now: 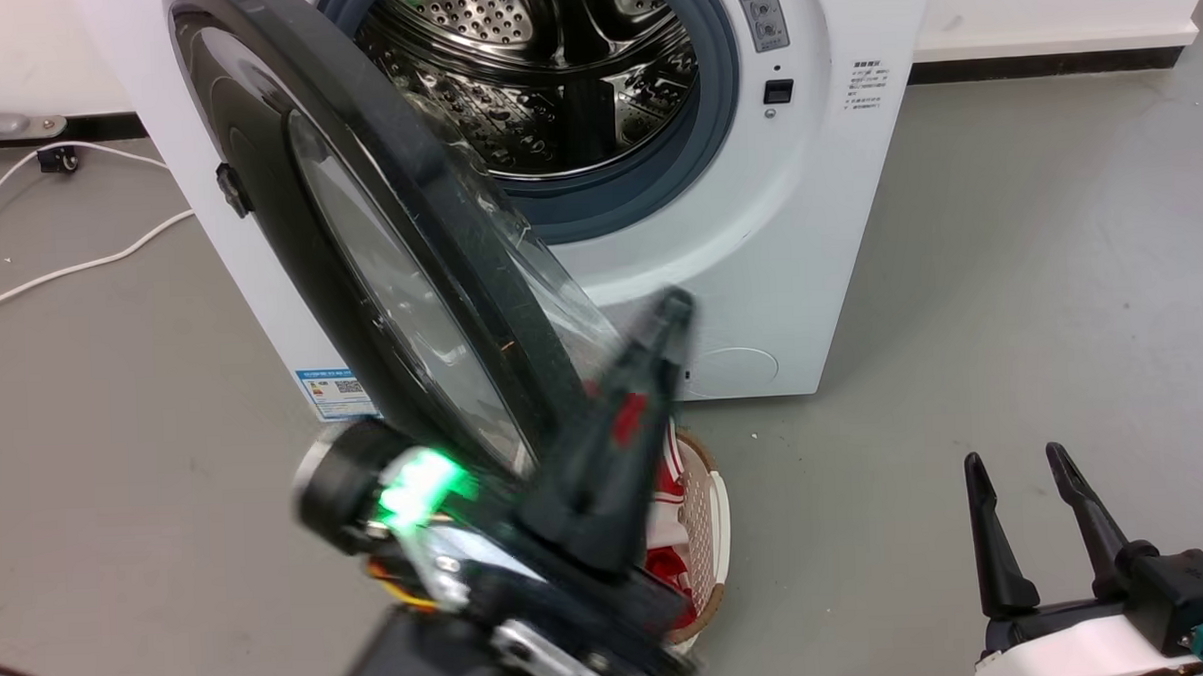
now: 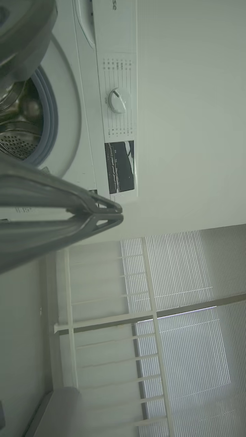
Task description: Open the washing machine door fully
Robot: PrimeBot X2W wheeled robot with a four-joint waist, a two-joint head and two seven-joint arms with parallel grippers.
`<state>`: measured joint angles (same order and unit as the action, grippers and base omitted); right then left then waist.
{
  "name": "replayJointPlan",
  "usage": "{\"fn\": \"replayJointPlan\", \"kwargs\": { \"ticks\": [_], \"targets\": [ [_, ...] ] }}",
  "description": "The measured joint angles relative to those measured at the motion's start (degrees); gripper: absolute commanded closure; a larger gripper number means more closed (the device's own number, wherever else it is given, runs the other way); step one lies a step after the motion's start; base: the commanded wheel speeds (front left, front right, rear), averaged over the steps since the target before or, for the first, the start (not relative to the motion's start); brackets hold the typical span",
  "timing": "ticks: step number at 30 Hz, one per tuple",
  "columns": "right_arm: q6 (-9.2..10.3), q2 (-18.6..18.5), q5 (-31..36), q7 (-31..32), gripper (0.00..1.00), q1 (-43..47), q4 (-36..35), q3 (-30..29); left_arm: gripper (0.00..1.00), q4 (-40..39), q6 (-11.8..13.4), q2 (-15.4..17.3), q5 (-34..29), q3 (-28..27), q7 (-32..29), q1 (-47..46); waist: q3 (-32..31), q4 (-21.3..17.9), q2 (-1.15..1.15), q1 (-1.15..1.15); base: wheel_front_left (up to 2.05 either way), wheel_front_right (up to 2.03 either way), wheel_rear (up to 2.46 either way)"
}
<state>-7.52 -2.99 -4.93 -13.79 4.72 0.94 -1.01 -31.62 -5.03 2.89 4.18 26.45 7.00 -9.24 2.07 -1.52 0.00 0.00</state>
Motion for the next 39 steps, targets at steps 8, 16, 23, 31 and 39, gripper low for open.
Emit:
{"fn": "replayJointPlan", "kwargs": {
  "ticks": [8,16,23,31,39],
  "targets": [
    [0.0,0.0,-0.02,0.18,0.0,0.06,0.14,0.42,1.0,5.97,-0.62,1.58,2.12,5.14,-5.94,5.37,0.09,0.44,0.0,0.0,0.0,0.0,0.0],
    [0.0,0.01,-0.3,0.21,0.0,0.1,0.67,0.81,1.0,13.37,-0.43,2.44,4.09,7.03,-7.9,10.31,0.81,0.74,0.0,0.0,0.0,0.0,0.0],
    [0.0,0.01,-0.62,0.07,0.0,-0.04,1.16,1.44,1.0,19.68,0.89,1.63,4.66,6.75,-4.66,8.62,1.47,0.57,0.0,0.0,0.0,0.0,0.0],
    [0.0,0.01,-0.65,-0.04,0.0,-0.95,1.87,1.4,1.0,25.71,2.91,0.43,6.1,6.6,-1.44,2.91,2.51,0.08,0.0,0.0,0.0,0.0,0.0],
    [0.0,0.01,-1.23,-0.31,0.0,-1.42,2.68,1.33,1.0,30.99,5.23,0.14,8.42,6.71,0.35,0.01,3.09,0.04,0.0,0.0,0.0,0.0,0.0]
  ]
}}
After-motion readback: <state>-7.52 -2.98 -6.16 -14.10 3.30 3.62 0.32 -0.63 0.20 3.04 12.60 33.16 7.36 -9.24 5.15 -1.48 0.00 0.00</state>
